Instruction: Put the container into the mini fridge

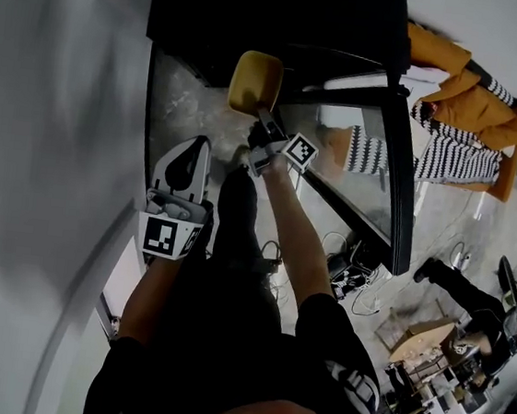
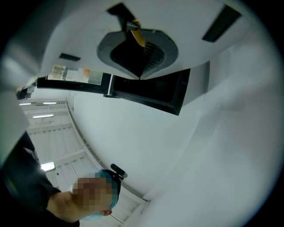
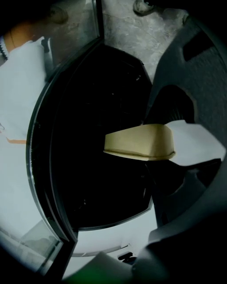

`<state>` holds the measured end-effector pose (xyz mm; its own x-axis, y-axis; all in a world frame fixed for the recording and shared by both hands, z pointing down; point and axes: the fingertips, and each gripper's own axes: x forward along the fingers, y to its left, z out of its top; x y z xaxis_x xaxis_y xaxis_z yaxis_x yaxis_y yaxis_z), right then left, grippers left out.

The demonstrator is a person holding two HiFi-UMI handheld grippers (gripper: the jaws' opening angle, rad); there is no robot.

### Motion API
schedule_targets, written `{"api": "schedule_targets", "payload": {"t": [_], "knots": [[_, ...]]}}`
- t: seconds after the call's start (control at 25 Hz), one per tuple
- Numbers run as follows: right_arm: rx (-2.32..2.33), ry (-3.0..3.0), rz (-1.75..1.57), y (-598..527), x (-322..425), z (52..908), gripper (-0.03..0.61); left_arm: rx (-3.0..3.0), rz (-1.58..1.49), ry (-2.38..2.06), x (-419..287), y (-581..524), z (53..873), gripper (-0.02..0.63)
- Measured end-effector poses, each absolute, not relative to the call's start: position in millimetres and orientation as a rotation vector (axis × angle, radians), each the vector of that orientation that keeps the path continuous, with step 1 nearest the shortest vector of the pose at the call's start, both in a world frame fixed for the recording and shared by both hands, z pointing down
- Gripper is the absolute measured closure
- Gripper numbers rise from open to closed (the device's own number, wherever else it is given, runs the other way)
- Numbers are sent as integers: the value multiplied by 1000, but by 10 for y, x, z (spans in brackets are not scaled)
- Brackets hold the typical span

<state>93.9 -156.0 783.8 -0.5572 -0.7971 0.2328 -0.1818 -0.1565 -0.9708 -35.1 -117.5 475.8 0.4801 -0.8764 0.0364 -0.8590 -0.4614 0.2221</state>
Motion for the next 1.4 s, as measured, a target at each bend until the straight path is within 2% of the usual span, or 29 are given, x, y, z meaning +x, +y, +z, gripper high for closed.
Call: {"api": "schedule_targets", "payload": {"t": [0.76, 1.4], "knots": [[-1123, 1517, -1789, -1907, 972, 8327, 365, 2512, -113, -1503, -87, -1396, 4954, 609], [-1070, 1479, -1761, -2206, 949, 8607, 364, 2482, -88, -1506, -139, -1443, 5152, 609]]}}
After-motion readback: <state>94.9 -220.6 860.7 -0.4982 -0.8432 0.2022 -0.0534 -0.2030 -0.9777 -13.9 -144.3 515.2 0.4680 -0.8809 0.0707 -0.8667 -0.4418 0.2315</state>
